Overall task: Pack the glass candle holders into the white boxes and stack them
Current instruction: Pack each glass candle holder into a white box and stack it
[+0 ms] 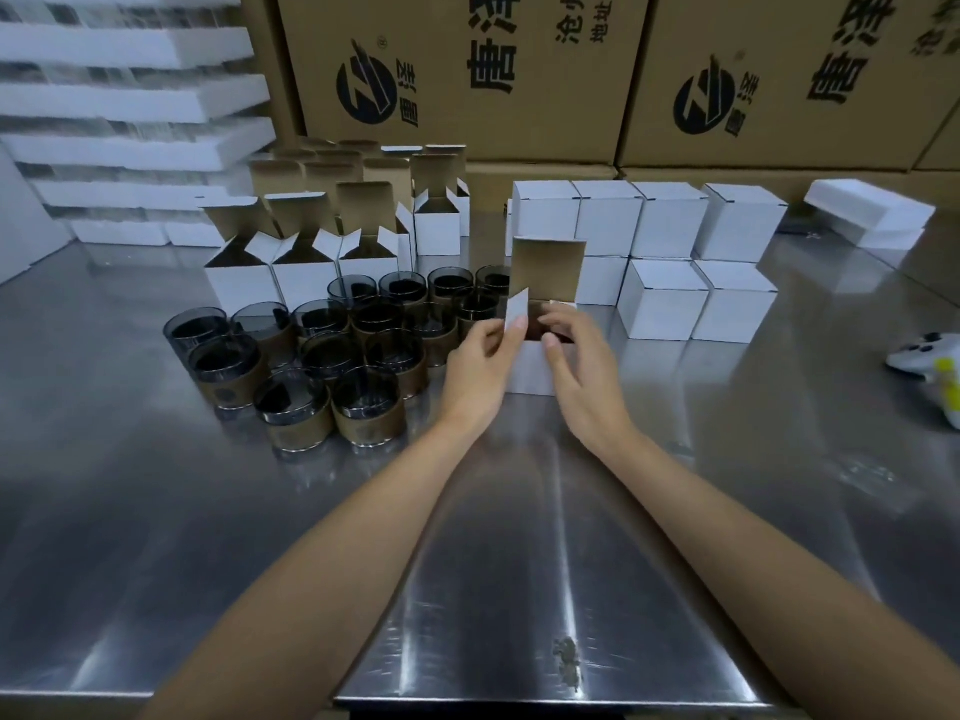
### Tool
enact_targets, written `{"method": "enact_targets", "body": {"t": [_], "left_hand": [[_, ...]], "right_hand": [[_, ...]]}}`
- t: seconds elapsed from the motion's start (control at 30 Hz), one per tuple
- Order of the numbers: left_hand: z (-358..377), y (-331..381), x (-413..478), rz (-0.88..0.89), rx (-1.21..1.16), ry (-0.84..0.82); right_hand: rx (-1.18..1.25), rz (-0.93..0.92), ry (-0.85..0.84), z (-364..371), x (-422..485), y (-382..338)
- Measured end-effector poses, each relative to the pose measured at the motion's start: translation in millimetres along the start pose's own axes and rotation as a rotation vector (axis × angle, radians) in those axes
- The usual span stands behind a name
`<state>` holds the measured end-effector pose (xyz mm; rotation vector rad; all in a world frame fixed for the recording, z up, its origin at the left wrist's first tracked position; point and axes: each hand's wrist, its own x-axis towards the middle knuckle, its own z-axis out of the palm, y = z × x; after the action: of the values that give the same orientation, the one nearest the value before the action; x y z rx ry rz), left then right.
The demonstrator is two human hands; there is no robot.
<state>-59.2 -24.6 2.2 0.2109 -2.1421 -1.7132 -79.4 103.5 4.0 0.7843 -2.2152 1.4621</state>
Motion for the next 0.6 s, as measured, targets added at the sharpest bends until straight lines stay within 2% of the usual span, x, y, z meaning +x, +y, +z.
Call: {"method": "enact_targets", "body": {"t": [0.2, 0.33, 0.6], "left_hand": [[0.8, -1.0, 1.2, -0.004, 0.04, 0.082], [-0.5, -2.1, 0.8, 0.007, 0.097, 0.094], [-7.0, -5.0, -2.8, 0.182, 0.231, 0.151]], "right_hand": [[0.227, 0.176, 0.241, -5.0, 3.8, 1.7], [0.269, 0.201, 0.297, -5.6, 4.0, 1.1], [0.243, 0.22, 0.336, -6.7, 3.9, 5.1]]}}
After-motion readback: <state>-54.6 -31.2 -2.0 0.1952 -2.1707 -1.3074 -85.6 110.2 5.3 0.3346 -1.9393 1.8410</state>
